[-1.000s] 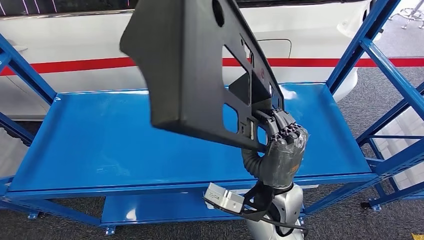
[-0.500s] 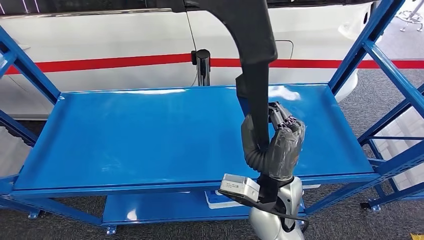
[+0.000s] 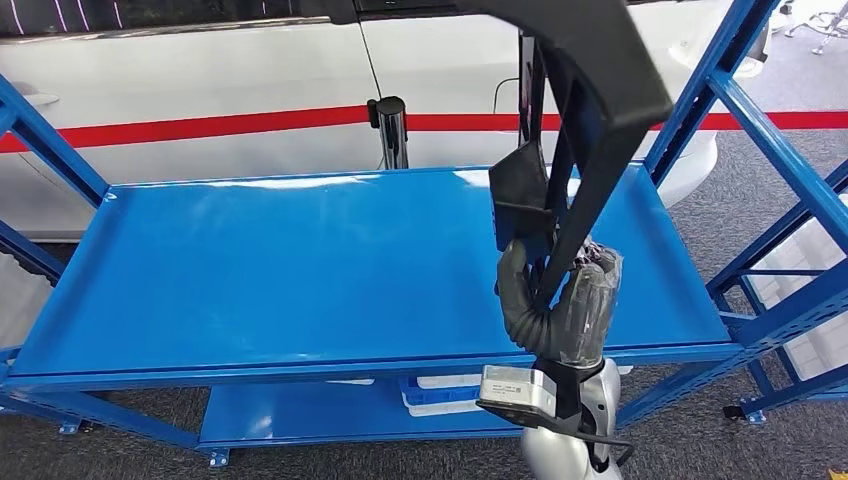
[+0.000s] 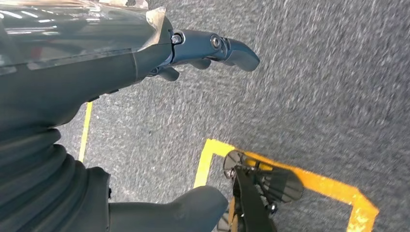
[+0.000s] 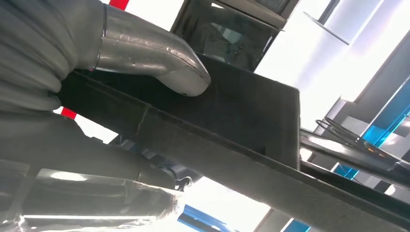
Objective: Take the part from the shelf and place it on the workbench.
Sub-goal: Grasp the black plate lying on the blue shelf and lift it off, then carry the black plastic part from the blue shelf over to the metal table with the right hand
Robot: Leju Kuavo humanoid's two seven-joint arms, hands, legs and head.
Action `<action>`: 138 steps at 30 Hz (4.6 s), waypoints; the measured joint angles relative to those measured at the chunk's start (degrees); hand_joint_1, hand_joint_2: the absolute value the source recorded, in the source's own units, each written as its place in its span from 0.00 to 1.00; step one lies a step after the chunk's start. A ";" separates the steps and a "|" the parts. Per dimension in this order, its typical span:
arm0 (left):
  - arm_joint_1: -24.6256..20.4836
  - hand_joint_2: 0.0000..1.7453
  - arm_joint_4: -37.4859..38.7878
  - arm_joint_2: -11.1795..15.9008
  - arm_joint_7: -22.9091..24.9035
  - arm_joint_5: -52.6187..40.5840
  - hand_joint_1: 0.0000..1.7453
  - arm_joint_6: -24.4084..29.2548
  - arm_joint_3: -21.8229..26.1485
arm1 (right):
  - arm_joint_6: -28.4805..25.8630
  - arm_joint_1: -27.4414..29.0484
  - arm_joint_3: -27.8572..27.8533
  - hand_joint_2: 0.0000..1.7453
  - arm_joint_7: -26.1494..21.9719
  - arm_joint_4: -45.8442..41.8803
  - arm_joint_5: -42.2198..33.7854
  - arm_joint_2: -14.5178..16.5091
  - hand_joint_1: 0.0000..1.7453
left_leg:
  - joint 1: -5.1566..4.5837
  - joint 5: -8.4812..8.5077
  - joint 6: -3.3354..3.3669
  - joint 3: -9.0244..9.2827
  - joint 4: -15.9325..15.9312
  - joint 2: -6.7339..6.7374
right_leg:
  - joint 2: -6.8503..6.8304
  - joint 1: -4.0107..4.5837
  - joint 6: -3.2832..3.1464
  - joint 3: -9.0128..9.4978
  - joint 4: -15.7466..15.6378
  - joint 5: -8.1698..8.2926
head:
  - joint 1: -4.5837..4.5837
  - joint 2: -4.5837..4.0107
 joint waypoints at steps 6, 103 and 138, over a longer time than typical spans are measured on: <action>0.15 1.00 0.06 0.25 0.94 -0.74 0.00 -0.41 -0.47 | 0.26 1.22 -0.33 1.00 -1.26 -1.00 -1.72 -0.65 1.00 | 0.05 -7.00 0.35 -5.08 13.78 -0.14 | -0.21 1.34 -2.09 -1.56 -0.01 1.17 | -0.24 0.00; -0.66 1.00 -0.45 1.93 3.43 -7.76 0.00 -6.65 8.32 | 17.39 6.14 -8.29 1.00 -3.38 -3.21 -12.62 5.52 1.00 | -1.29 1.03 0.76 -1.37 1.38 -1.05 | -1.06 1.87 -0.27 -0.72 -0.04 0.41 | 0.15 0.00; -0.94 1.00 -0.48 1.12 4.89 -7.47 0.00 -4.70 9.31 | 19.40 5.97 -8.43 1.00 -5.40 -1.19 -14.99 6.94 1.00 | -0.03 1.54 0.47 0.09 -0.79 -0.81 | -0.82 1.61 0.85 -3.35 0.01 2.83 | 0.02 0.00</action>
